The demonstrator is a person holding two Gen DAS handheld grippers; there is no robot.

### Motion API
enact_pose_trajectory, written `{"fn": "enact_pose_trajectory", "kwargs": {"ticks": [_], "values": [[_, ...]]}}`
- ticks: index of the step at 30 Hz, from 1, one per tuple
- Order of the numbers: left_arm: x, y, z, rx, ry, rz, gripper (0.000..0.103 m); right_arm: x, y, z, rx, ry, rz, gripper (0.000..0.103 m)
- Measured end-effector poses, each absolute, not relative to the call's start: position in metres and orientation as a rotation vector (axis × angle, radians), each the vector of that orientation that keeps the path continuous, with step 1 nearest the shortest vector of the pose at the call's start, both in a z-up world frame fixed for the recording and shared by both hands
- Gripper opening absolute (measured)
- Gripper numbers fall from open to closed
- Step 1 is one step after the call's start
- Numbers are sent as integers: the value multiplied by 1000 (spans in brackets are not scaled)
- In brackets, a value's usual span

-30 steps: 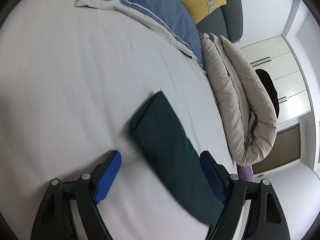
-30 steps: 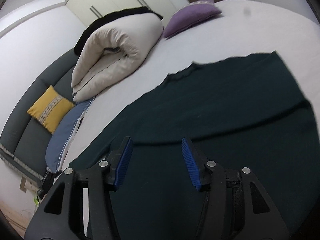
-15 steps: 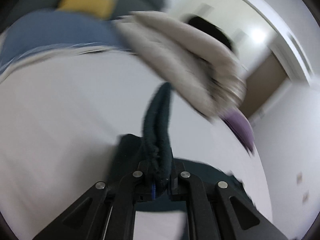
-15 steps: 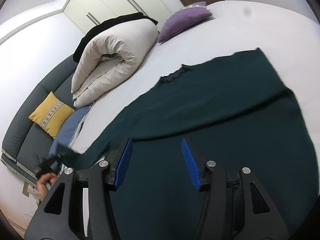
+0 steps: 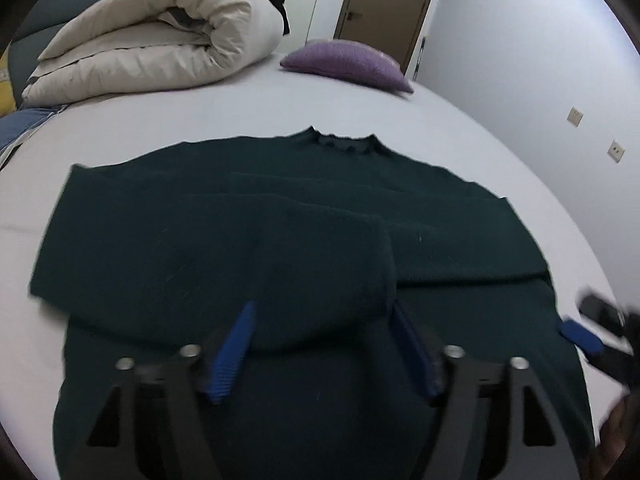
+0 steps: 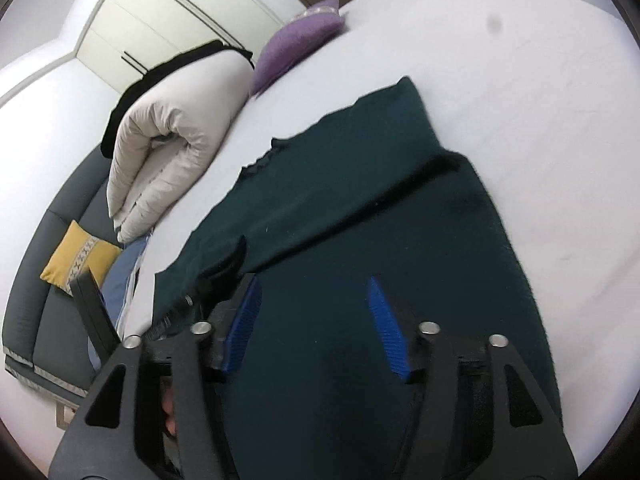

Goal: Fold small clothes

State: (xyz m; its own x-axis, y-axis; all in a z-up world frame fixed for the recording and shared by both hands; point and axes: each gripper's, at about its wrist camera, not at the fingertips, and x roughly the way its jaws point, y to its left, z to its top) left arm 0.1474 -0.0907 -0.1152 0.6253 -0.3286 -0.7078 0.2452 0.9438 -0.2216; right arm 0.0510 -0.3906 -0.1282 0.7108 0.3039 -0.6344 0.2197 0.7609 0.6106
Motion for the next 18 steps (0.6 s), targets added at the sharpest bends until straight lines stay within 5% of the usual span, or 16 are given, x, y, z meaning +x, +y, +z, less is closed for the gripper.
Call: {"fn": "enact_pose_trajectory", "kwargs": {"ticks": [2, 11, 14, 18], "values": [[131, -70, -106, -109, 800, -331, 87, 63, -381, -128, 725, 794, 91, 75], [105, 59, -99, -321, 748, -184, 86, 167, -283, -149, 636, 1014, 227, 72], [112, 83, -104, -342, 758, -142, 85, 187, -256, -174, 560, 1098, 194, 58], [117, 103, -99, -386, 736, -113, 85, 193, -245, -165, 477, 1067, 161, 9]]}}
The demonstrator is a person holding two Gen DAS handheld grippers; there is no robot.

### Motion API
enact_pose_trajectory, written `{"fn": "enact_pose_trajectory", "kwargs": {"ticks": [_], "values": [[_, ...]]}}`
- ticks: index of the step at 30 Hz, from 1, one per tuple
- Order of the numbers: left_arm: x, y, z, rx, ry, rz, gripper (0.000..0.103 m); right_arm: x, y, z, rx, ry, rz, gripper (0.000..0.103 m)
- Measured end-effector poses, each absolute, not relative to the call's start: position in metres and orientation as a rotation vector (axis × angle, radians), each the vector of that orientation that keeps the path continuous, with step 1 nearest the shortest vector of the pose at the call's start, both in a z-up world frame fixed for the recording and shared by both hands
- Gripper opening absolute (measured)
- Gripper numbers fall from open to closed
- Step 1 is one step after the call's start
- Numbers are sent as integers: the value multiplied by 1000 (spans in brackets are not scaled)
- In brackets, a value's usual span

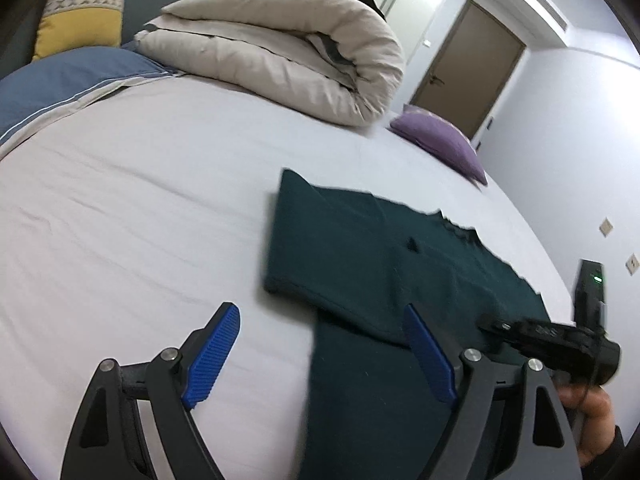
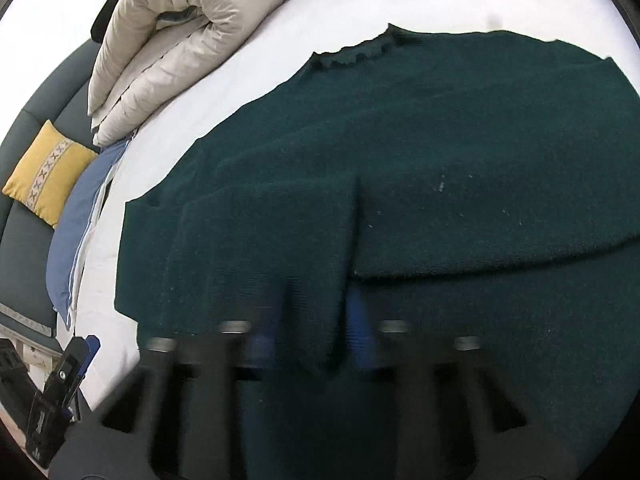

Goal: Fold small clothes

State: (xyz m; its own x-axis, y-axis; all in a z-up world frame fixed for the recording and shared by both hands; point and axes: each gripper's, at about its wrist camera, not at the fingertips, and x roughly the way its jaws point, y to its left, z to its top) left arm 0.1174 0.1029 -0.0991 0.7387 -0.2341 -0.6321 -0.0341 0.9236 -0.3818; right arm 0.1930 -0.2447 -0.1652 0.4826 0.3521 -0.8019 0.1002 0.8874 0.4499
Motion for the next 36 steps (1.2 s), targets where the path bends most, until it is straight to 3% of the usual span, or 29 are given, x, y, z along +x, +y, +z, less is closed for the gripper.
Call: {"fn": "enact_pose_trajectory", "kwargs": {"ticks": [10, 13, 20, 29, 31, 33, 36], "values": [[153, 108, -91, -401, 724, -84, 85, 180, -269, -61, 278, 825, 183, 7], [174, 104, -99, -390, 763, -77, 84, 194, -307, -72, 295, 839, 144, 7], [226, 75, -119, -316, 864, -73, 67, 205, -363, -146, 402, 962, 85, 7], [288, 47, -142, -187, 957, -12, 65, 198, -367, -159, 430, 961, 122, 7], [295, 42, -147, -141, 952, -13, 57, 197, -368, -160, 429, 967, 131, 7], [299, 41, -149, -116, 931, -18, 37, 196, -368, -160, 438, 972, 130, 7], [304, 46, -156, -127, 908, -21, 30, 200, -367, -166, 449, 970, 117, 6]]}}
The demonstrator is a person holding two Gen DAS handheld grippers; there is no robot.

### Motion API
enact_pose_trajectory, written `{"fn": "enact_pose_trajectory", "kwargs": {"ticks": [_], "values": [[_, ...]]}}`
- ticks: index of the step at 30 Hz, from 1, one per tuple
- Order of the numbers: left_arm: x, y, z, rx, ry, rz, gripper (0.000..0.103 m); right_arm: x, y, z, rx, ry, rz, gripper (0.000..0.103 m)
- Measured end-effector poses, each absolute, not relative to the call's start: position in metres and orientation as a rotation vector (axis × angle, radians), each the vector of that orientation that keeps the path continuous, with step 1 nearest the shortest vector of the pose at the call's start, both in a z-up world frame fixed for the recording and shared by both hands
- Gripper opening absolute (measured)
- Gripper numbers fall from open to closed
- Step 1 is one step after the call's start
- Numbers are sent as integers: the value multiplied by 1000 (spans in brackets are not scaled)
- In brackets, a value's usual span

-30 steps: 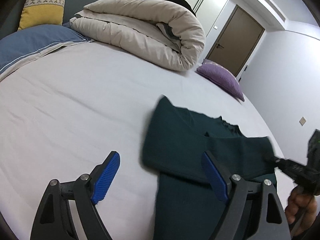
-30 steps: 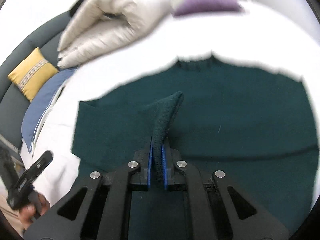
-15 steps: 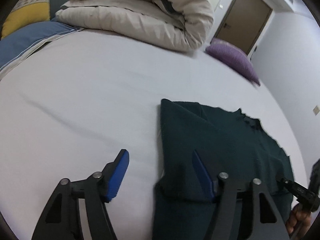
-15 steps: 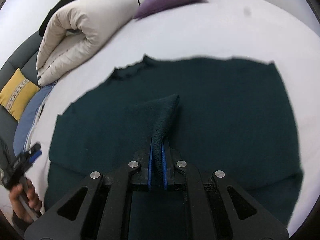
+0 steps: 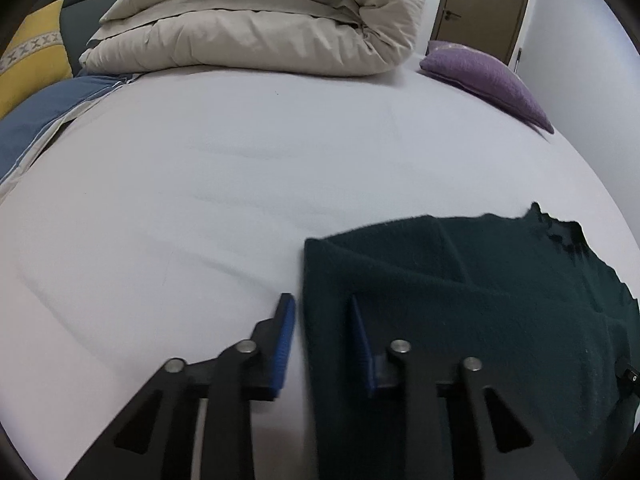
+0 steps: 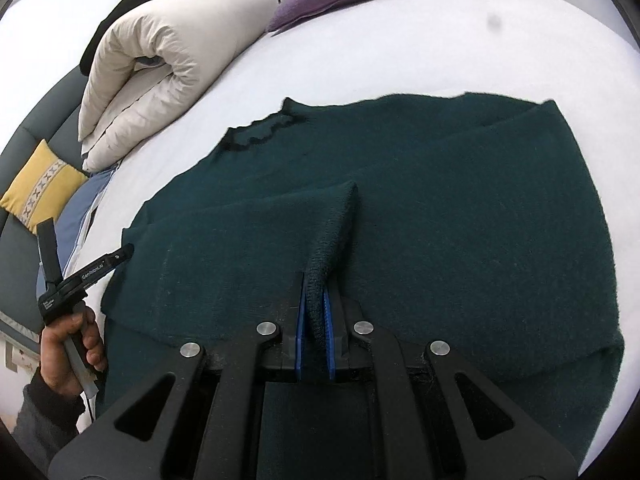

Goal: Fold small clothes

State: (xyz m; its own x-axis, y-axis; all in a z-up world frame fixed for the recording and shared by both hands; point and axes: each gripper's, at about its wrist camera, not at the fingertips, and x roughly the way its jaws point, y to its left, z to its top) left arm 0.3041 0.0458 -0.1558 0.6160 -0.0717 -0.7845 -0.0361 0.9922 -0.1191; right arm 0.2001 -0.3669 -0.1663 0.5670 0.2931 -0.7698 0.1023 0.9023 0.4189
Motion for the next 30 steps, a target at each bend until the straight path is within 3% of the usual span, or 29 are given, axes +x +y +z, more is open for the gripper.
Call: {"fn": "enact_pose_trajectory", "kwargs": {"ticks": [5, 11, 14, 17, 19, 22, 24, 25, 26, 27, 30], "values": [[306, 42, -149, -78, 905, -18, 29, 209, -379, -181, 535, 936, 122, 4], [253, 27, -113, 47, 801, -13, 33, 197, -380, -167, 578, 934, 129, 12], [245, 11, -139, 172, 875, -27, 34, 191, -380, -165, 551, 936, 107, 12], [249, 21, -150, 153, 893, -3, 53, 189, -386, -177, 563, 938, 106, 9], [248, 29, -139, 114, 898, -1, 53, 189, -390, -178, 584, 932, 116, 9], [223, 46, -119, 60, 887, -28, 53, 172, -395, -163, 591, 933, 55, 18], [190, 62, -104, -24, 876, -75, 64, 147, -398, -145, 579, 905, 47, 28], [176, 69, -100, -64, 879, -98, 67, 129, -400, -136, 584, 879, 59, 36], [160, 75, -96, -102, 879, -120, 71, 108, -402, -127, 589, 851, 67, 54], [135, 82, -94, -142, 883, -153, 73, 86, -404, -119, 591, 824, 60, 66], [87, 89, -100, -198, 951, -231, 73, 27, -407, -107, 589, 789, 83, 67]]}}
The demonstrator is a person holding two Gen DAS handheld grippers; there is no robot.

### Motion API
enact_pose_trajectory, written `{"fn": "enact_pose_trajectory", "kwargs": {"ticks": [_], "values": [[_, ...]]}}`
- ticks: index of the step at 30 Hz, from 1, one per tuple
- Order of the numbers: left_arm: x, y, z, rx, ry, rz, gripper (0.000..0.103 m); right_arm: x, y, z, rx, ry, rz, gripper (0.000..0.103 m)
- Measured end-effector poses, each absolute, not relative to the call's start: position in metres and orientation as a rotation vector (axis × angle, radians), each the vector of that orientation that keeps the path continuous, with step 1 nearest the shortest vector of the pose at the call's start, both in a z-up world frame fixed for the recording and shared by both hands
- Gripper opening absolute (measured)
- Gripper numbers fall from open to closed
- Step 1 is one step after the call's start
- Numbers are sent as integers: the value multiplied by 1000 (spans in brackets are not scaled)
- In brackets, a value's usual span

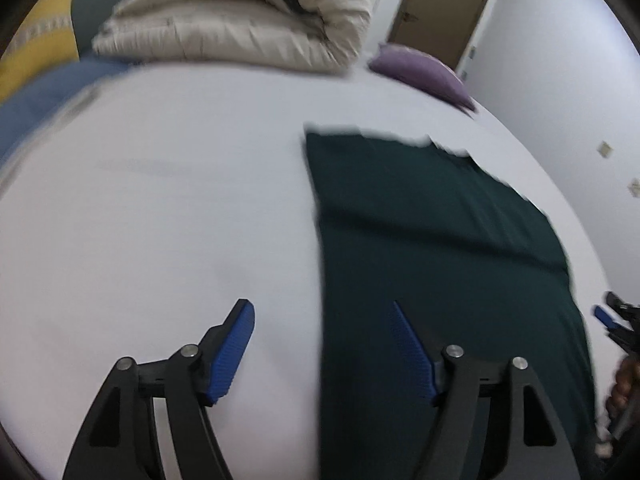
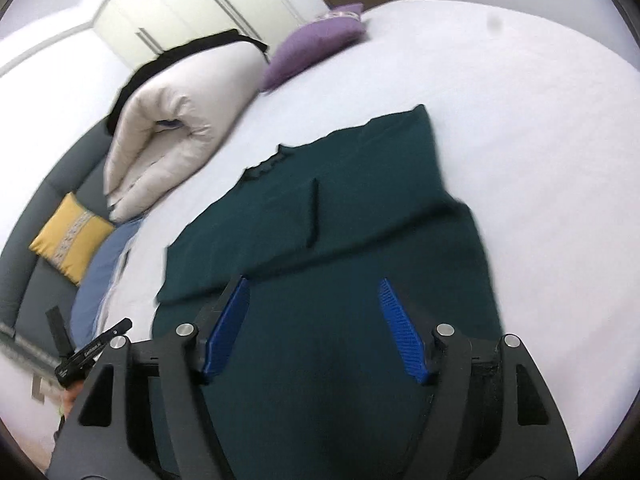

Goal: Fold small clothes

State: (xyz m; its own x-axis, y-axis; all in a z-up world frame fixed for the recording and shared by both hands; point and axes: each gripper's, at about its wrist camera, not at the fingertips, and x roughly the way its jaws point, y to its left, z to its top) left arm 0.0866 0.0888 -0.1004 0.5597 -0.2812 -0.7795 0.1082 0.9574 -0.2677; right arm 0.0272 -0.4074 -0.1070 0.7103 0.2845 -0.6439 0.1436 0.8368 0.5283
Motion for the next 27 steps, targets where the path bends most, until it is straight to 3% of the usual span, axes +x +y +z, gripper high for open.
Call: {"fn": "enact_pose_trajectory", "kwargs": {"ticks": [11, 25, 27], "values": [[-15, 117, -136, -404, 1133, -394, 71, -154, -463, -143, 772, 887, 40, 67], [-34, 111, -147, -445, 1223, -496, 64, -190, -479, -172, 845, 1065, 81, 59], [-34, 111, -147, -437, 1227, -492, 59, -190, -478, -174, 841, 1090, 85, 58]]}}
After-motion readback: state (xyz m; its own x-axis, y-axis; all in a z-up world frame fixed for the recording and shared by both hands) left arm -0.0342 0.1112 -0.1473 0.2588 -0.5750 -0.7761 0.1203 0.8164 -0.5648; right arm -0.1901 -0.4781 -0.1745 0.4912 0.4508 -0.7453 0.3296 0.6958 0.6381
